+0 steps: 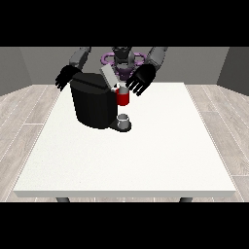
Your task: Insert the coffee pod into the coffee machine and close the lid
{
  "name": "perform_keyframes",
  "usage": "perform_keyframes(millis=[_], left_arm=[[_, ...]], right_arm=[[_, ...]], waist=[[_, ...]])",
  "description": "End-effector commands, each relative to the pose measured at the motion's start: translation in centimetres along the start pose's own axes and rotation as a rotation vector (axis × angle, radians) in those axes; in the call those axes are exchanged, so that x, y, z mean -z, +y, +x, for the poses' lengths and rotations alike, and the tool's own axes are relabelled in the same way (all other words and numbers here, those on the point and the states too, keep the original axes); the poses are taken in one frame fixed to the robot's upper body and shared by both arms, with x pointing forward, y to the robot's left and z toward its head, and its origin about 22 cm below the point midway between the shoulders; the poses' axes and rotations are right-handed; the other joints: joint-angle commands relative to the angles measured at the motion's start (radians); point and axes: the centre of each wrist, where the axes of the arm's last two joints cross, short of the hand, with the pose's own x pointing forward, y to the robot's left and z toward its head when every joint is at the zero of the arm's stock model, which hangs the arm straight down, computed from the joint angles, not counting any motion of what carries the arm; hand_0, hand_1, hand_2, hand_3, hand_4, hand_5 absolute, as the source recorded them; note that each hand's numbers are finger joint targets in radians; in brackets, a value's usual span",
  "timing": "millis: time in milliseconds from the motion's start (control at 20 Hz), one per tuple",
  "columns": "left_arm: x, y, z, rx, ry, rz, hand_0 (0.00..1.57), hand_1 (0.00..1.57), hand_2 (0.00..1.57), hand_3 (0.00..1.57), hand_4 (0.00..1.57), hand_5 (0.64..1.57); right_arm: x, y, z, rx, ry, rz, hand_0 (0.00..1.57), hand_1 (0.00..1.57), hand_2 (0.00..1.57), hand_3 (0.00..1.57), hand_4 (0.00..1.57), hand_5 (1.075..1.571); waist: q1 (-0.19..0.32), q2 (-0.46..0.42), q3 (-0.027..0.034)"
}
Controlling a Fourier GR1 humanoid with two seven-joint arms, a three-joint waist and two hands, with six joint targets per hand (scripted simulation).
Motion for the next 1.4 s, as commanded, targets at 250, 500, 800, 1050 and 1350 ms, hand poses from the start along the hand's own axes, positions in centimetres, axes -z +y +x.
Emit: perform_keyframes(millis=[250,500,800,1050,1350], left_arm=[[0.0,0.9,0.0,0.08,-0.022,-0.033,0.57,0.57,0.81,0.64,0.24,1.571],[-0.1,-0.5,-0.1,0.12,-0.026,-0.091,0.0,0.0,0.0,0.0,0.0,1.571],[0.4,0.8,1.0,0.093,-0.023,-0.081,0.0,0.0,0.0,0.0,0.0,1.571],[0.0,-1.1,0.6,0.104,-0.044,-0.122,0.0,0.0,0.0,0.0,0.0,1.571],[-1.3,-5.0,-1.8,0.017,0.031,-0.154,0.0,0.0,0.0,0.0,0.0,1.571]], right_arm=[[0.3,1.1,0.7,0.015,-0.038,0.027,0.0,0.0,0.0,0.0,0.46,1.571],[0.6,-0.4,0.4,-0.005,-0.011,-0.023,0.0,0.0,0.0,0.0,0.41,1.571],[-0.8,0.0,-2.1,-0.017,0.009,-0.028,0.0,0.0,0.0,0.0,0.35,1.571],[0.3,-2.0,-1.7,-0.021,0.06,-0.078,0.0,0.0,0.0,0.0,0.38,1.571],[-2.8,-1.7,-3.6,0.006,0.12,-0.042,0.0,0.0,0.0,0.0,0.38,1.571]], waist=[[-0.014,0.039,-0.0008],[0.011,0.003,-0.0009],[0.02,-0.01,-0.0007],[0.071,-0.058,-0.0008],[0.046,-0.153,-0.0012]])
